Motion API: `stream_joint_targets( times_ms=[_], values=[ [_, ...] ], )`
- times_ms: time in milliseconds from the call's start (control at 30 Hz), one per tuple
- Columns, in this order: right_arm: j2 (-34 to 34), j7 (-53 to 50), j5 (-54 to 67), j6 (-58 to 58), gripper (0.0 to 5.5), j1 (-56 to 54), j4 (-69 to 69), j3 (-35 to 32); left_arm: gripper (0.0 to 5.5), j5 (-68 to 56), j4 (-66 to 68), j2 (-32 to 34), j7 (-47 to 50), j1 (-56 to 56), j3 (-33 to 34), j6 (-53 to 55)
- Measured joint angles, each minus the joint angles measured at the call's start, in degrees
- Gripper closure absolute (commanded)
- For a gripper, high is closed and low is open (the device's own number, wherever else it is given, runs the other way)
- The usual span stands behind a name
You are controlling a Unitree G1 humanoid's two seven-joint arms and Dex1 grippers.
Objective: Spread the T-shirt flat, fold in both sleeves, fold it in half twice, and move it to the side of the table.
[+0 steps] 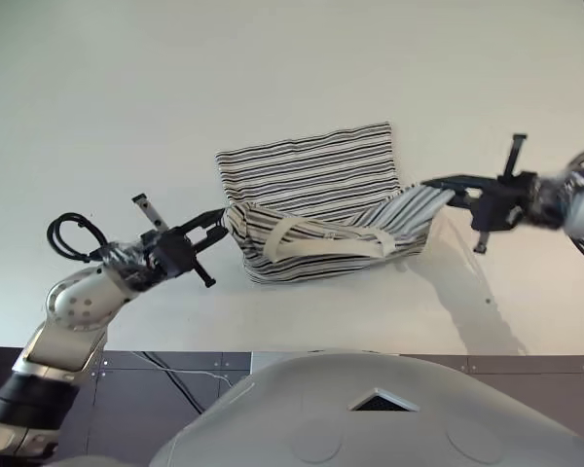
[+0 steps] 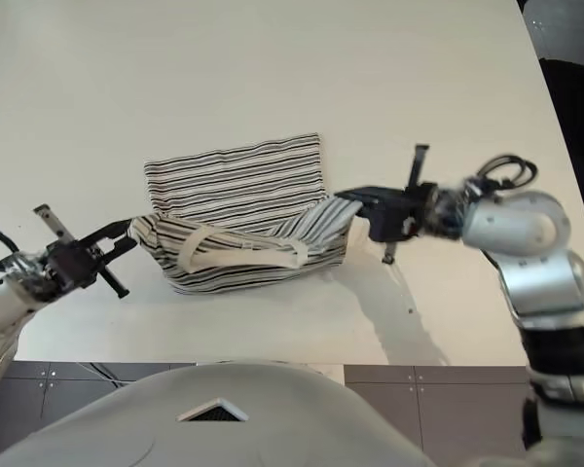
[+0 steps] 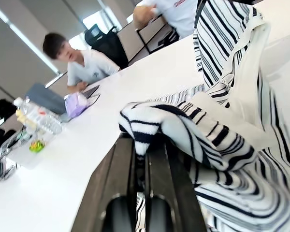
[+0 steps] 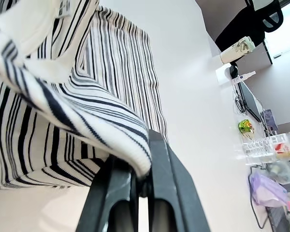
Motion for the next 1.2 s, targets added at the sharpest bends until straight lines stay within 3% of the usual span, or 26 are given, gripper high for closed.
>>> stream_joint_targets(
  times_ms=[133, 367, 533, 733, 900, 1200],
  values=[
    [9.7, 3.6, -3.2, 3.2, 5.38, -18.2, 17.8, 7.1, 5.40, -0.3, 6.8, -5.8, -1.2, -9.2, -0.3, 9.8],
    [20.0, 4.3, -7.9, 0.9, 5.38, -31.9, 43.2, 11.3, 5.40, 0.3, 16.6, -12.6, -3.3, -18.9, 0.9, 17.8],
    [23.2, 0.8, -12.5, -2.3, 4.53, -34.0, 55.7, 13.2, 4.71, 6.9, 25.5, -15.6, -3.3, -23.3, -0.4, 21.3],
    [25.5, -5.6, -12.0, -1.1, 3.46, -34.4, 67.2, 9.1, 3.88, 12.2, 33.4, -18.3, -0.3, -26.9, 0.3, 20.8],
    [28.1, -12.6, -9.9, 3.6, 2.70, -37.1, 73.9, 3.4, 3.88, 9.4, 38.9, -20.1, -0.6, -29.5, 4.8, 25.5],
    [31.0, -13.7, -8.5, 3.8, 2.66, -35.0, 70.9, 0.5, 3.88, 8.9, 31.0, -20.8, -1.6, -26.8, 7.6, 28.0]
  ],
)
